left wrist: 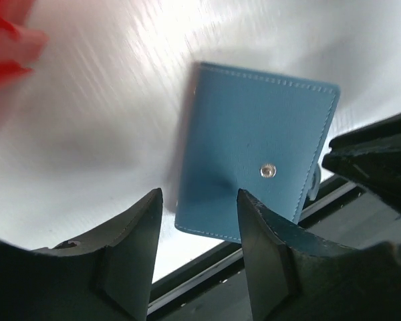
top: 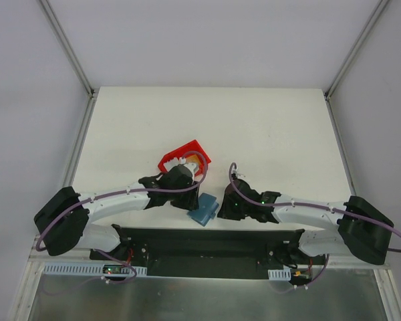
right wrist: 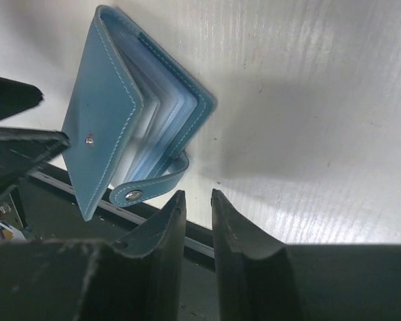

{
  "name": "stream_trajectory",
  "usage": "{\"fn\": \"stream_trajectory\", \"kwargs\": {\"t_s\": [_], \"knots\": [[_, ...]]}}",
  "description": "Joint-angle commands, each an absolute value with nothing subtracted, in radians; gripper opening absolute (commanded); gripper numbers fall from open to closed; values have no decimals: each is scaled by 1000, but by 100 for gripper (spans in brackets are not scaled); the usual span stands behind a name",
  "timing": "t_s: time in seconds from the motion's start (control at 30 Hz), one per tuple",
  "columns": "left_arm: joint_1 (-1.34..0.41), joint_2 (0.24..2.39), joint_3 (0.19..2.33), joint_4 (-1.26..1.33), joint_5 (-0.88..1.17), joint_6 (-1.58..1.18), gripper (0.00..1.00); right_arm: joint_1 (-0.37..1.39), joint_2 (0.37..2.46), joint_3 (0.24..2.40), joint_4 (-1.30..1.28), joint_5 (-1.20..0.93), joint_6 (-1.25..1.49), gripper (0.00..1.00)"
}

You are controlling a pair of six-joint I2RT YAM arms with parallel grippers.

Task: Put the credit cards into the card holder
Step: Close the card holder at the center of the board.

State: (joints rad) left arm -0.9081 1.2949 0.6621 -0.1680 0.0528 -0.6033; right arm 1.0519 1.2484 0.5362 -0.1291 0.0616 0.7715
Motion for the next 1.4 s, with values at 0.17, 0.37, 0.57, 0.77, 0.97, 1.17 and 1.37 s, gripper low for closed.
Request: {"fn": "stream_trajectory", "kwargs": {"t_s": [0.17,0.37,0.57,0.77,0.97,1.17,1.37], "knots": [[-908,1331,583,-41,195,-546,51,1058,1278,554,-95,25,787,27],[-907,1385,580,-40,164,-578,46,1057,1301,564,-84,23,776,27],[-907,1408,540,-23,132,-710,34,1057,1275,587,-66,57,738,26],[-922,1367,503,-8,86,-847,34,1054,1262,641,-139,106,690,24],[-959,1368,508,-8,25,-933,33,1042,1255,666,-172,144,660,21],[-959,1333,499,-9,-21,-951,42,1012,1186,643,-183,152,647,21],[-960,1350,543,-8,-38,-907,44,968,1209,640,-166,106,643,16]]}}
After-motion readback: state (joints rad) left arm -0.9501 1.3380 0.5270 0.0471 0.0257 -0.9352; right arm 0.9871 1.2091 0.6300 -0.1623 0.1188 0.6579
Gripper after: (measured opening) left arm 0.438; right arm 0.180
